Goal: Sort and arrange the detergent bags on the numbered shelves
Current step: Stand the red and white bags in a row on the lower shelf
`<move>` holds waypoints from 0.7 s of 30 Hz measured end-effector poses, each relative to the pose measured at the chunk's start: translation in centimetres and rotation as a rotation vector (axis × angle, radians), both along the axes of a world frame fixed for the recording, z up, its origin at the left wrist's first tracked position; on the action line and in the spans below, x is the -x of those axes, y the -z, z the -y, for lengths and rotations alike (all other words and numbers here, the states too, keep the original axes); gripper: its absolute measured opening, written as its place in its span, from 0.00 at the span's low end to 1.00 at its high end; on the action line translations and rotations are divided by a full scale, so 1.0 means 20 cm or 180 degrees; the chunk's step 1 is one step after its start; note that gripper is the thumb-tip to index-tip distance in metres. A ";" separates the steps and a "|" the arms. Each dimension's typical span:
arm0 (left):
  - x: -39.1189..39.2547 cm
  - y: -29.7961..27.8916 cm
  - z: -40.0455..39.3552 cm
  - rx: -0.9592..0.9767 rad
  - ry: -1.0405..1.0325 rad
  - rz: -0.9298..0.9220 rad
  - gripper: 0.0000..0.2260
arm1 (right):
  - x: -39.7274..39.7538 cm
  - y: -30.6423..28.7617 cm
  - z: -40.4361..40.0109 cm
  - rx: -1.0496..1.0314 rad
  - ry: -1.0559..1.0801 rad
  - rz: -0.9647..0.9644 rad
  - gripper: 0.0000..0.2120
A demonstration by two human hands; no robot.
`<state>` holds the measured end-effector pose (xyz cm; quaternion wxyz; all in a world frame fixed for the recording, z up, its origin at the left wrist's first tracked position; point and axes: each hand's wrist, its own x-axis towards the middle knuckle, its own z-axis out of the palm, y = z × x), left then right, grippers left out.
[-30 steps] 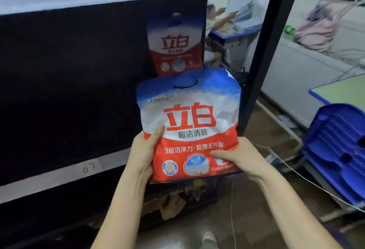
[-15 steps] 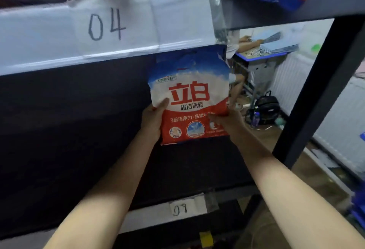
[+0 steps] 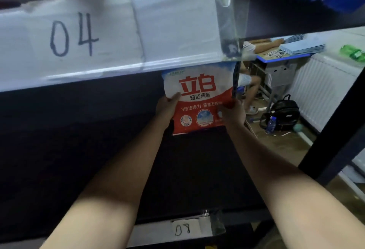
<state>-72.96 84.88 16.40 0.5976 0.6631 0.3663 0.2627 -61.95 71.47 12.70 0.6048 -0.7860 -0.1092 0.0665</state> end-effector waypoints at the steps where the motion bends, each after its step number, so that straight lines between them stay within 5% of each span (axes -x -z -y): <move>1: 0.02 0.01 0.00 -0.0166 -0.0005 -0.0140 0.13 | 0.01 0.01 0.01 0.0054 0.0054 0.0103 0.08; 4: 0.13 0.06 0.04 -0.0820 -0.0030 -0.0831 0.18 | 0.08 0.06 0.06 0.0220 0.0237 0.0280 0.21; 7: 0.30 0.15 0.10 -0.1758 0.0061 -0.1510 0.17 | 0.21 0.11 0.14 0.0681 0.0239 0.0409 0.20; 13: 0.72 0.21 0.30 -0.3493 0.0878 -0.2490 0.17 | 0.68 0.08 0.37 0.1985 -0.0964 0.1204 0.21; 16: 0.91 0.11 0.45 -0.3916 0.1202 -0.2606 0.18 | 0.90 -0.04 0.49 0.2331 -0.1255 0.1508 0.21; 21: 1.21 -0.19 0.70 -0.4716 0.1149 -0.1884 0.17 | 1.24 -0.35 0.73 0.1604 -0.1271 0.2288 0.18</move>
